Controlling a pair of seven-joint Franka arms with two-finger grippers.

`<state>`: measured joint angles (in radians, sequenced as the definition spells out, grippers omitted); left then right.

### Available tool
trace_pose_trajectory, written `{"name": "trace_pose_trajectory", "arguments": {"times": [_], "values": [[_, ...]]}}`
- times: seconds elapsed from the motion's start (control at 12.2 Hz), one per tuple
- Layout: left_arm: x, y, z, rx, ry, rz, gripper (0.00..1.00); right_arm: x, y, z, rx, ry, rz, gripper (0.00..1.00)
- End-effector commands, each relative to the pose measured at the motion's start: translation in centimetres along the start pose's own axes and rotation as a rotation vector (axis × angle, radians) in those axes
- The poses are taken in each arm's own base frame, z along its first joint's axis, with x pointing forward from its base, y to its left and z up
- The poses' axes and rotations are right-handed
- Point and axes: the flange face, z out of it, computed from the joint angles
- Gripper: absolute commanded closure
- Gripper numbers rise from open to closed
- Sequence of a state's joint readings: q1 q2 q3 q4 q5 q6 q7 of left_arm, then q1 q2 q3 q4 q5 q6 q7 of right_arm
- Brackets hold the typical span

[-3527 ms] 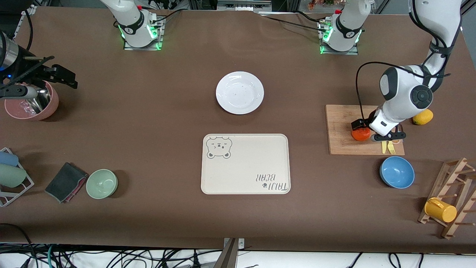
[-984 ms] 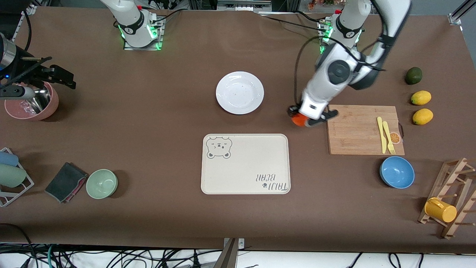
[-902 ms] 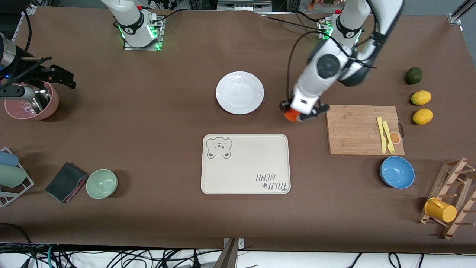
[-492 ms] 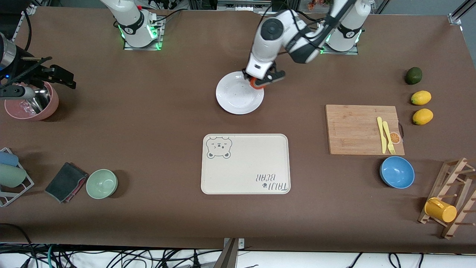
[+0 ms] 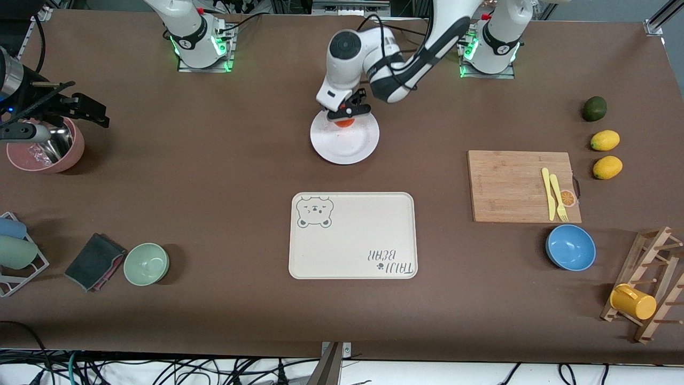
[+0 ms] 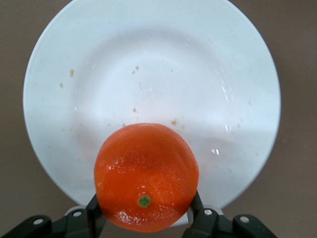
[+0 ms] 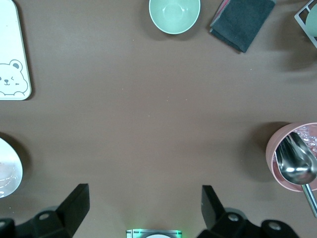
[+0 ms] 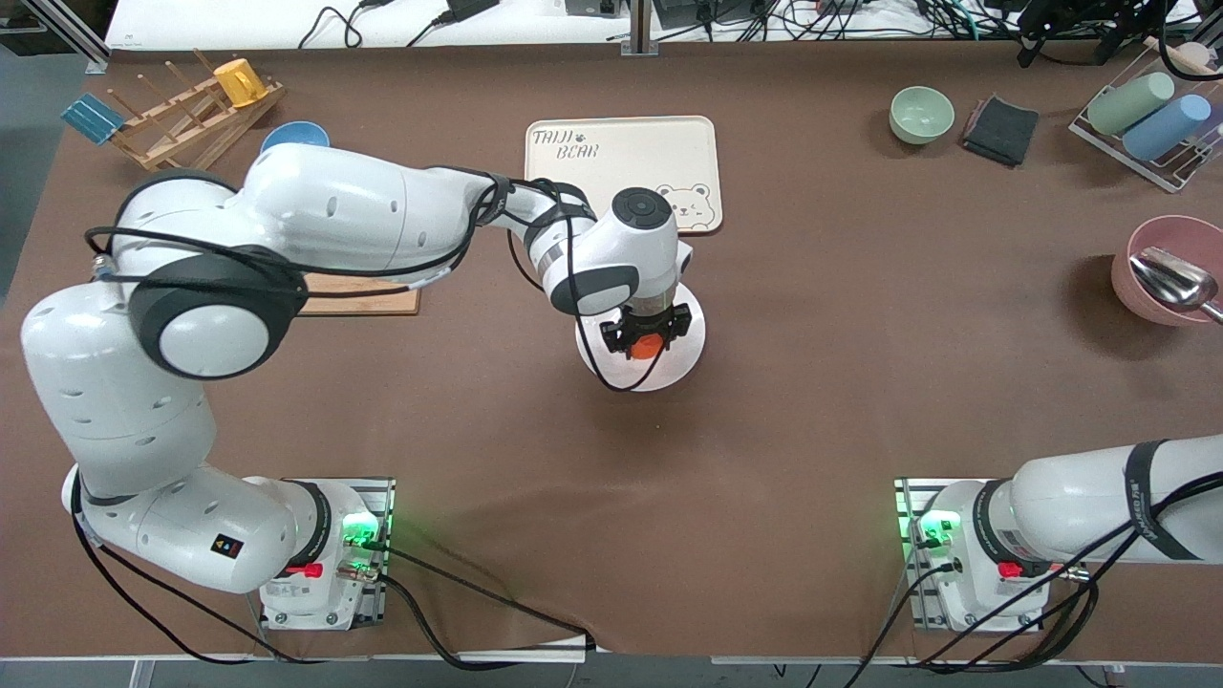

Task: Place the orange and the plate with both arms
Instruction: 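Lower the orange onto the plate and open the left gripper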

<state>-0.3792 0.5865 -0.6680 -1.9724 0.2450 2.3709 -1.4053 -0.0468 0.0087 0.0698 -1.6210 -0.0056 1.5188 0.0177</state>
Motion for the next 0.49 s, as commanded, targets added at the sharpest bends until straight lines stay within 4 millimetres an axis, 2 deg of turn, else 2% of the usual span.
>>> {"name": "trace_pose_trajectory", "arguments": {"times": [0.0,0.08,0.33,0.41], "values": [[0.7,0.5,0.5,0.032,0.003,0.006,0.01,-0.2,0.2,-0.4,-0.007,-0.004,0.004,0.00],[1.1,0.2,0.2,0.054,0.004,-0.004,0.00,-0.4,0.1,-0.5,-0.007,-0.004,0.003,0.00],[4.2,0.6,-3.6,0.130,0.001,-0.050,0.00,-0.4,0.2,-0.3,-0.007,-0.019,0.007,0.00],[6.4,0.4,-5.4,0.108,0.010,-0.086,0.00,-0.5,0.2,-0.4,-0.007,-0.018,0.009,0.00]]}}
